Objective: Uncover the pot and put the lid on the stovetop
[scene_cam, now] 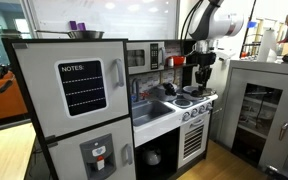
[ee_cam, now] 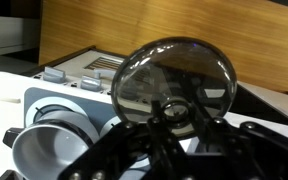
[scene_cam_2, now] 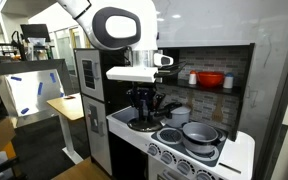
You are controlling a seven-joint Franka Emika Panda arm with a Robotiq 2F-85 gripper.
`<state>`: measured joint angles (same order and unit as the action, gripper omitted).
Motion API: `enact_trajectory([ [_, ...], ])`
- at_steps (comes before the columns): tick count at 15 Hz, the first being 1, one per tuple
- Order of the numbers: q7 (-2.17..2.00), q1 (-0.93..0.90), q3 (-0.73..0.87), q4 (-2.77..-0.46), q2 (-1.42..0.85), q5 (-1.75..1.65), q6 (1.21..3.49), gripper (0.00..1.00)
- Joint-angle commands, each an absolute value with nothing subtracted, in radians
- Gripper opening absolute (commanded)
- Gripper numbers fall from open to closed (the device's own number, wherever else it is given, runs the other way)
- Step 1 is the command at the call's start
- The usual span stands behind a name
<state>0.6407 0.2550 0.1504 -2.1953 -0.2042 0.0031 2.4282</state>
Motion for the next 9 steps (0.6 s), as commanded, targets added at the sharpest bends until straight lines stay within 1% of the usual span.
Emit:
enact_trajectory([
  [1, 0.65, 0.252, 0.142, -2.186, -0.209, -0.015, 2.424, 0.08],
  [9, 0.671, 0.24, 0.117, -2.177, -0.233, -0.01, 2.446, 0.08],
])
